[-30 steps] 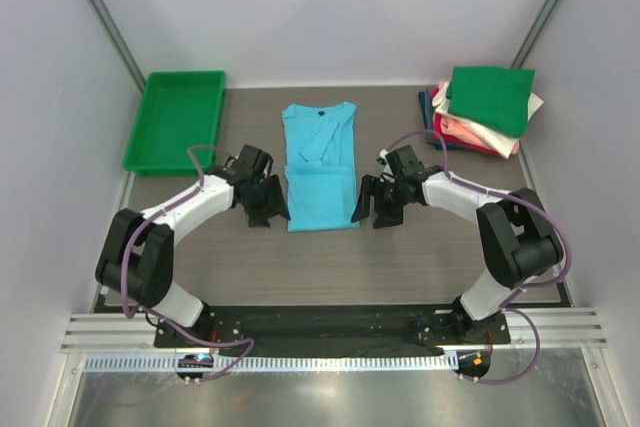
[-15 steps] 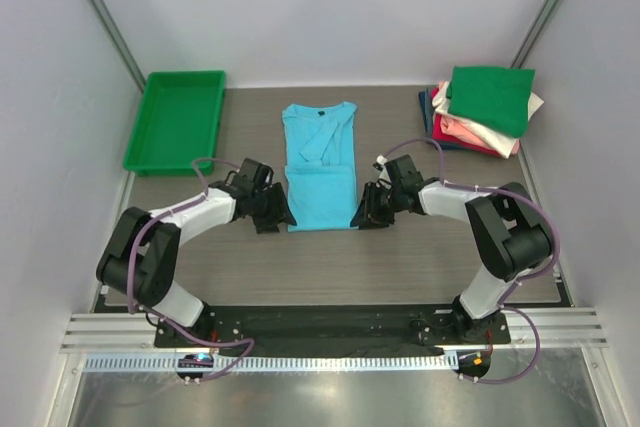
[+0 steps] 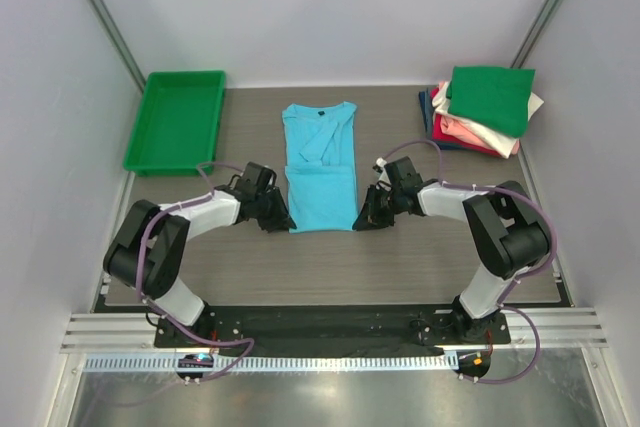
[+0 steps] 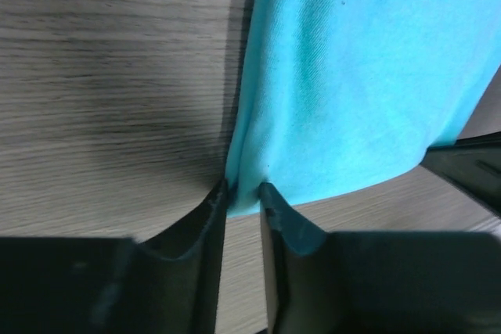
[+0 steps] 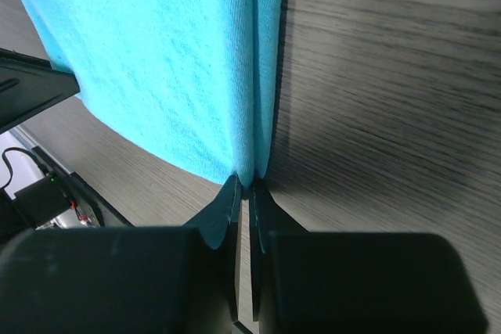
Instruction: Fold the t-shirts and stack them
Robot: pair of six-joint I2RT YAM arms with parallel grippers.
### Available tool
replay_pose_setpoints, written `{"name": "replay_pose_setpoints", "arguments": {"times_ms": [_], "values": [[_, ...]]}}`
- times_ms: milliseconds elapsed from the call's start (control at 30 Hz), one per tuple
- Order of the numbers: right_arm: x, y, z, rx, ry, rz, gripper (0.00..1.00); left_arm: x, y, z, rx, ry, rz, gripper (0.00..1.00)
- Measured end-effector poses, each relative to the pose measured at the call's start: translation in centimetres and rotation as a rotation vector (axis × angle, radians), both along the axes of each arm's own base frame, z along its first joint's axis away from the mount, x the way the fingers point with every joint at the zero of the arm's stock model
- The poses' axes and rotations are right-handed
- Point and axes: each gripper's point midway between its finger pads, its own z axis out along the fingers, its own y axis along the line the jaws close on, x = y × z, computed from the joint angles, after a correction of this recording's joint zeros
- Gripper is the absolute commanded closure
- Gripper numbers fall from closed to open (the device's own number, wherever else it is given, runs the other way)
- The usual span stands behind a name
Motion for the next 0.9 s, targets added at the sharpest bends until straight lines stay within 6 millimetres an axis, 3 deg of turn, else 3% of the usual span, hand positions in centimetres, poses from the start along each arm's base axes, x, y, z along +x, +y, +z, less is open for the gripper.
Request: {"name": "replay_pose_setpoints", "arguments": {"times_ms": [33,100,367,500,667,900], "values": [[0.0,0.0,0.0,0.0,0.001,0.0,0.95,0.0,-0.1,-0.1,-0.004,0.006,0.002,0.91],[-0.1,0.0,-0.1,0.001,0.0,0.001,0.99,0.1,-0.4,-0.3,-0.012,0.008,0.003,0.99],[-1.3,-0.5,0.1,0.01,-0.009,0.0,0.99,-0.7,-0.9,-0.2,-0.006,-0.006,-0.005,1.0],[-3.9,-1.6,1.2,0.004,-0.012,0.0,0.99,-3.8,-0.4,1.0,0.041,0.003,-0.021,1.0],[-6.7,-2.7,4.9,0.029,-0.08,0.014,0.99,-7.5,-1.6,5.6,0.014,-0.076,-0.07,1.0],[-10.6,-3.9,9.5,0.085,-0.143,0.027,0.99,-12.8,-1.7,9.1,0.0,-0.096,-0.098,1.0]]}}
